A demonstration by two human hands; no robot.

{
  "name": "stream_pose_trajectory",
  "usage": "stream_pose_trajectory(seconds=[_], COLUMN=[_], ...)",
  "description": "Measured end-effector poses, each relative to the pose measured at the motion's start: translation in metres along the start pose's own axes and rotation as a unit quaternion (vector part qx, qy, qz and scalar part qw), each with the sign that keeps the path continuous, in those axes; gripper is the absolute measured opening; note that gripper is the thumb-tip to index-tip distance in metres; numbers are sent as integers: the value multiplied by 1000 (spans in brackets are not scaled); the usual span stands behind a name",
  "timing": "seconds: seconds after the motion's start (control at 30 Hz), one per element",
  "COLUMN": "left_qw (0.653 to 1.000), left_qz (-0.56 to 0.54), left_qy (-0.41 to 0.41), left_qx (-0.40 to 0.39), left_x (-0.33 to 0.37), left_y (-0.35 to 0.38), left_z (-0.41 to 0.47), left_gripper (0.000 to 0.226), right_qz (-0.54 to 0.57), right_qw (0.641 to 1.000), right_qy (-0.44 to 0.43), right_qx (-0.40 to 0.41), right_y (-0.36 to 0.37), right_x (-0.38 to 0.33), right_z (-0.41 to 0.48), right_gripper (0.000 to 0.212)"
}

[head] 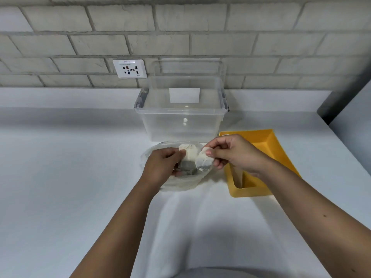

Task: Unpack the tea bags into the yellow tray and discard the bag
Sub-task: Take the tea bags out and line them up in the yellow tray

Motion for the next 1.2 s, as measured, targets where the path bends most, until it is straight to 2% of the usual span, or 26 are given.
stream_pose_trajectory(seconds=[0.17,0.33,0.47,0.63,0.83,1.07,1.2], left_qw=[1000,999,999,999,999,997,997], left_qz=[-14,-4,3,0,9,-33,-27], left_qy=[8,13,10,9,-7,-46,-47], left_qx=[-20,-36,-37,-40,-44,-47,-47], left_x=[4,2,0,-1,-11,-18,-13], left_y=[30,56,75,90,86,85,88], left_z=[-2,3,7,13,18,11,11], left_gripper=[23,28,23,19,25,19,14], right_qz=[18,-111,-218,-267,-214,-270,-222], right_qw=[999,991,973,958,975,960,962], right_qy=[10,27,71,97,55,32,-17], right_qx=[43,75,14,-35,30,66,155], right_y=[-37,-81,-83,-70,-68,-64,-68], right_x=[6,25,49,75,79,79,63], right_z=[-20,-39,-40,-28,-17,-13,-17], right_gripper=[10,11,8,10,17,31,17])
Point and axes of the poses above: each hand's wrist, its own z-axis towards the middle knuckle, its own y-axis out of the palm, x = y × z, the point moved 6 cm from there along z, towards the middle knuckle, and after that the axes turned 2 degrees about -y, right-handed, at the moved point
